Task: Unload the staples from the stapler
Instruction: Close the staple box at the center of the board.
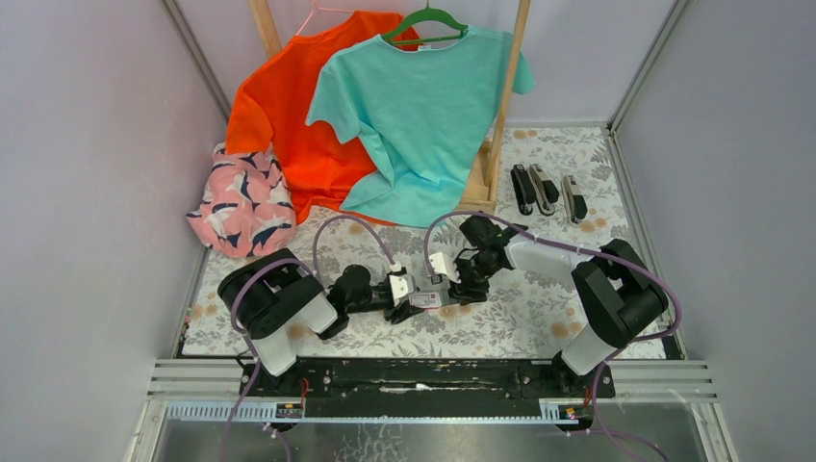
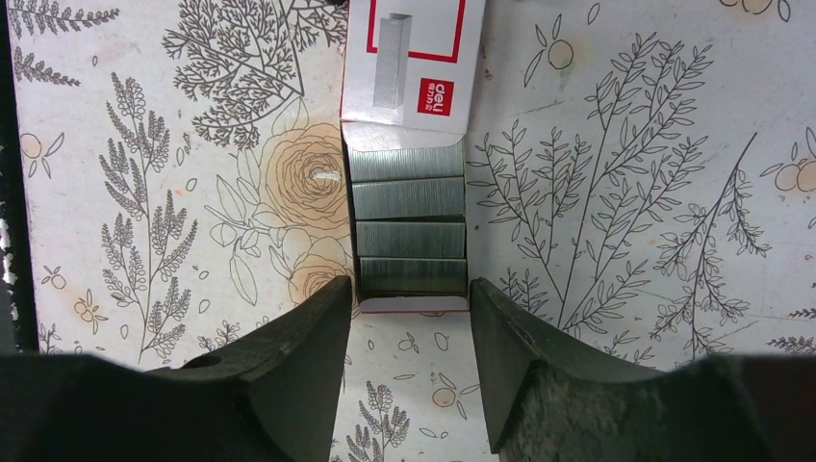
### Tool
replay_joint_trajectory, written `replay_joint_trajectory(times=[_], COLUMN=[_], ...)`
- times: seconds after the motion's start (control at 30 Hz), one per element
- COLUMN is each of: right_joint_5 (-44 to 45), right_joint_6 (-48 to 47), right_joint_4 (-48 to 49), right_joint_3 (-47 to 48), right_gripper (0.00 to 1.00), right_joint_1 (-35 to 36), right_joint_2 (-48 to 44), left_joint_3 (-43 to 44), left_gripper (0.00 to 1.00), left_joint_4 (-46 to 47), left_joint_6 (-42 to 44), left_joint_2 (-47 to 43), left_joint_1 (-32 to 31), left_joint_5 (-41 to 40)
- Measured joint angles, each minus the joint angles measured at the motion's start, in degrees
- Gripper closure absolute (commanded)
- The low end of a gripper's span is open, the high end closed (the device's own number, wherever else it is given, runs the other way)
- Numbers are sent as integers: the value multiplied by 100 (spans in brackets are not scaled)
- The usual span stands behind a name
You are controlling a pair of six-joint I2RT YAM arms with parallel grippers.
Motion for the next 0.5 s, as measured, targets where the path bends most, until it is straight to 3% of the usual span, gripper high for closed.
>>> replay_joint_trajectory(times=[0.5], right_joint_5=[4], right_joint_6=[35], right_joint_4=[-4], right_joint_3=[33], right_gripper=[48], right_joint_1=[9], right_joint_2=[15], left_joint_3=[-2], left_gripper=[44], left_joint_4=[-63], left_joint_6=[-98], left_joint_2=[-55], left_joint_1=[-28], left_joint_5=[-216])
